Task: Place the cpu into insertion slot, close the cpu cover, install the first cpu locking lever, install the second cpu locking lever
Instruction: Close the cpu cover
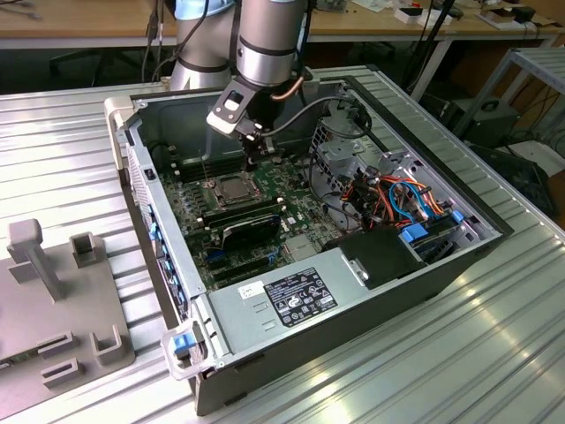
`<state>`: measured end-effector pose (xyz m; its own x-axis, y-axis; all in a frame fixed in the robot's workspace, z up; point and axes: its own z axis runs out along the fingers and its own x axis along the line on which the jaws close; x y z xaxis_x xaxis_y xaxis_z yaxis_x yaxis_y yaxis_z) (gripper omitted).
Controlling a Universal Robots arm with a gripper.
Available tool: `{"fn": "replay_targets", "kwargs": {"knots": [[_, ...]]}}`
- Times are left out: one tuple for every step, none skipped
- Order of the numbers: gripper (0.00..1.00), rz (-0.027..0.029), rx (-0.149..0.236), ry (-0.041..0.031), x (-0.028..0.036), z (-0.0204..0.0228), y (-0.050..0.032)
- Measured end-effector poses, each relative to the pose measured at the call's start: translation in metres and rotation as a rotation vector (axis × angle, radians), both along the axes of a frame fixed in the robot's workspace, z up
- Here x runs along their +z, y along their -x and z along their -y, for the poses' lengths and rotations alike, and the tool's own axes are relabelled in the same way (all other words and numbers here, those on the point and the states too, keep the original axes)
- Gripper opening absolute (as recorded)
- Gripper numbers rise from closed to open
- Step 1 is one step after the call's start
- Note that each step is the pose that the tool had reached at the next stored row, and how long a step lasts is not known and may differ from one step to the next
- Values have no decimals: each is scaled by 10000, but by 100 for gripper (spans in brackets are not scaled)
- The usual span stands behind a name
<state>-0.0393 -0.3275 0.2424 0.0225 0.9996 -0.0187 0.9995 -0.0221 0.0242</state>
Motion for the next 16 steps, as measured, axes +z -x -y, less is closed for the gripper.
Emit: {"fn": "replay_targets", "kwargs": {"knots": [[11,-9,5,-1,-16,0,44],[11,-12,8,0,-25,0,70],[11,-16,10,0,-35,0,99],[11,-22,11,-1,-47,0,131],[11,-30,16,0,-59,0,163],[11,-37,17,-1,-69,0,188],[11,-44,19,0,-79,0,213],[11,-52,20,0,-89,0,239],[11,-61,23,1,-97,0,263],[11,-70,26,0,-107,0,285],[11,-77,28,-1,-117,0,302],[11,-92,28,0,-135,0,326],[11,-110,30,-1,-157,0,348],[11,-117,30,1,-170,0,366],[11,-118,29,0,-171,0,370],[11,-118,31,1,-171,0,371]]}}
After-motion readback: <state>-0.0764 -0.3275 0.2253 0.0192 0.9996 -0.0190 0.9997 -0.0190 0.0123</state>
